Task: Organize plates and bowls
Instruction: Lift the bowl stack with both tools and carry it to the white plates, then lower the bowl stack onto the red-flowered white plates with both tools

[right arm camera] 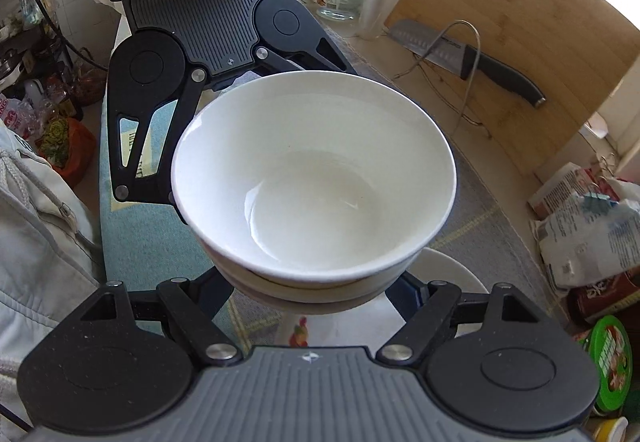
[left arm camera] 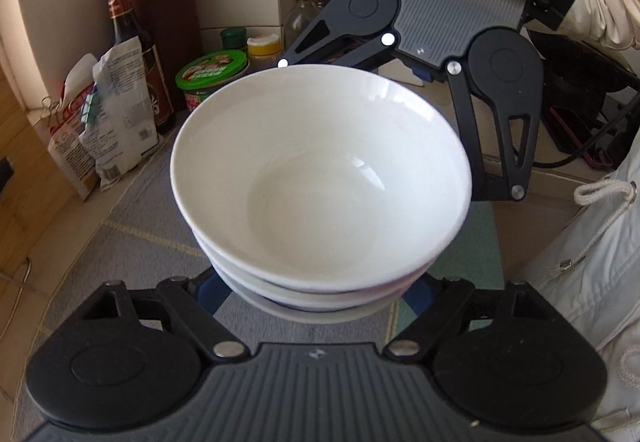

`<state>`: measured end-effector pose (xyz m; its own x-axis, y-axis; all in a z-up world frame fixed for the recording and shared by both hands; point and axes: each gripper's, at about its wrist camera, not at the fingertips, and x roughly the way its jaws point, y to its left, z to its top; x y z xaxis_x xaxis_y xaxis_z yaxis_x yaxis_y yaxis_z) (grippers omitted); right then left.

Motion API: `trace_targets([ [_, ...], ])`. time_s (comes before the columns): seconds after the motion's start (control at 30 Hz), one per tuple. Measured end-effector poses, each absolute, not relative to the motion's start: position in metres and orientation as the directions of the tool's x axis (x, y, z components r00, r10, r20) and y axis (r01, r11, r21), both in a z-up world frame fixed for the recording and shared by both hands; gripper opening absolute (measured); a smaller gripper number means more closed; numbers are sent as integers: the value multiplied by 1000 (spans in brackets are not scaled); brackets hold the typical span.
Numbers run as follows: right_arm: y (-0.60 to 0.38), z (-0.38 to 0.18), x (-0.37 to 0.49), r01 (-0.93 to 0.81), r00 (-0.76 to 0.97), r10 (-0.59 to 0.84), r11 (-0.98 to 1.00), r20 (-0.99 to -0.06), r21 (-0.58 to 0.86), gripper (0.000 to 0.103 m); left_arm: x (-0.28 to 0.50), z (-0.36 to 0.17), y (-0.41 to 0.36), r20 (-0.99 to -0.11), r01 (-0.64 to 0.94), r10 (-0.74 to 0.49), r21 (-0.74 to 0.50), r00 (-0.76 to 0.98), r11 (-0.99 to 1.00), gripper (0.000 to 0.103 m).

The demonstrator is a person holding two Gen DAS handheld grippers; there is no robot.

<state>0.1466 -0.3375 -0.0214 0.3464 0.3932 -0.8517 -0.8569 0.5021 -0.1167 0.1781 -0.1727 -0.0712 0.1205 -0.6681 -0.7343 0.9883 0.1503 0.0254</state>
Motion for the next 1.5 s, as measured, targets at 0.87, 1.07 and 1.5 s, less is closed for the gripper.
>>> trace_targets([
  [0.87,-411,-54,174,-818,316,367,572,-875,-56,85,212,-112,-258,-770,995,-634,0,64,100,86],
  [1.07,-412,-56,175,-819,307,367,571,-878,-48,85,212,-114,-257,-771,994,-635,-17,53,104,86],
  [1.5,-413,-61,175,-812,322,358,580,-876,-62,87,213,-116,-256,-764,992,-642,-16,66,121,87],
])
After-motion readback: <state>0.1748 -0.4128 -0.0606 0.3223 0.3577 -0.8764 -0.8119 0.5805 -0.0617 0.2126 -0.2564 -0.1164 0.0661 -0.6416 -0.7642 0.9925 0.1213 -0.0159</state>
